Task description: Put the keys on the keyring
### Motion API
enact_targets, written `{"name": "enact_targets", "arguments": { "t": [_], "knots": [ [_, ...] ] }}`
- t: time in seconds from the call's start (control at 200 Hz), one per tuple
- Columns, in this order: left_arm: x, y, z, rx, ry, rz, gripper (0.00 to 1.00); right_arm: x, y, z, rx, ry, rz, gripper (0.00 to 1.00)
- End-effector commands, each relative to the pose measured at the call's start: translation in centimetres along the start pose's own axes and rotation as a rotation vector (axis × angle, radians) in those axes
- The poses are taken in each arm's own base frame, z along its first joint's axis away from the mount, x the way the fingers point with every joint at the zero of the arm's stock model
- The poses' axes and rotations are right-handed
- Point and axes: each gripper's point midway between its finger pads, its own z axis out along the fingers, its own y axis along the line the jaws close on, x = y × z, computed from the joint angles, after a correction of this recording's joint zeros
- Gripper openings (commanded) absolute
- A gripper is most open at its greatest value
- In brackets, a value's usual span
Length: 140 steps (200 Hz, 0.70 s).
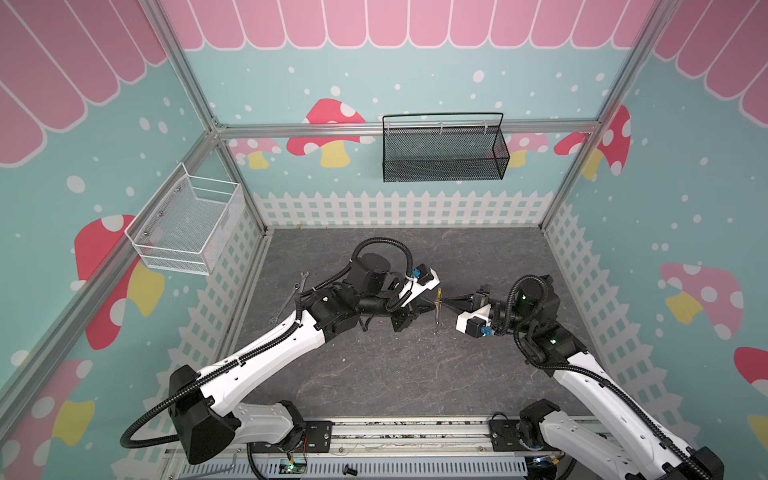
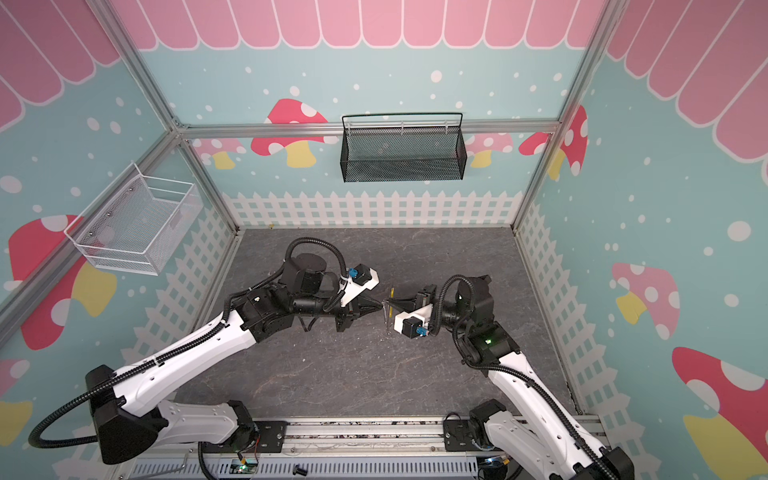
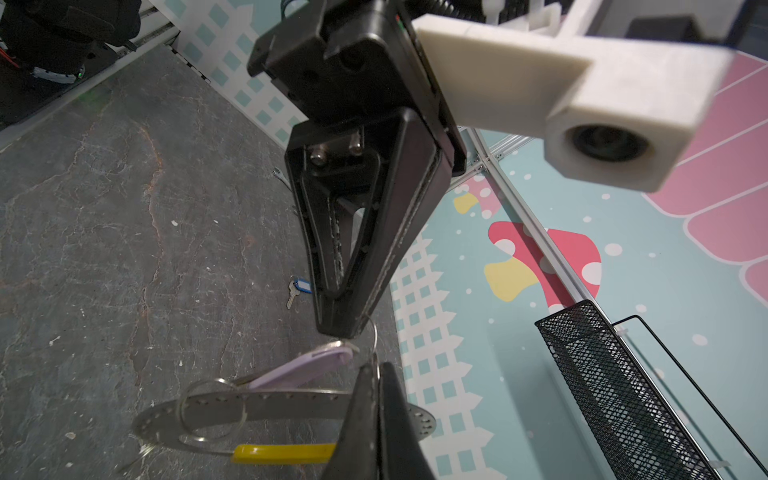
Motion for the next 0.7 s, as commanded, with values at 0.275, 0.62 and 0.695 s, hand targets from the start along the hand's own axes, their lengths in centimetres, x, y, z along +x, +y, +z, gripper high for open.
{"name": "enact_targets", "arguments": {
  "t": [0.275,0.62,0.695],
  "knots": [
    [-0.4,0.8,0.0,-0.024,0.013,-0.044,0.0,-0.1,0.5,-0.3,0.001,0.002,-0.035,0.0],
    [-0.2,1.2,-0.4,-0.047,0.018,-0.07,0.0,0.7,0.2,-0.4,0.024,0.045,-0.029,0.0],
    [-0.3,1.3,-0.2,-0.045,0.017,-0.076,0.0,0.6,0.2,-0.3,0.02,0.039,-0.025,0.0]
  ]
}}
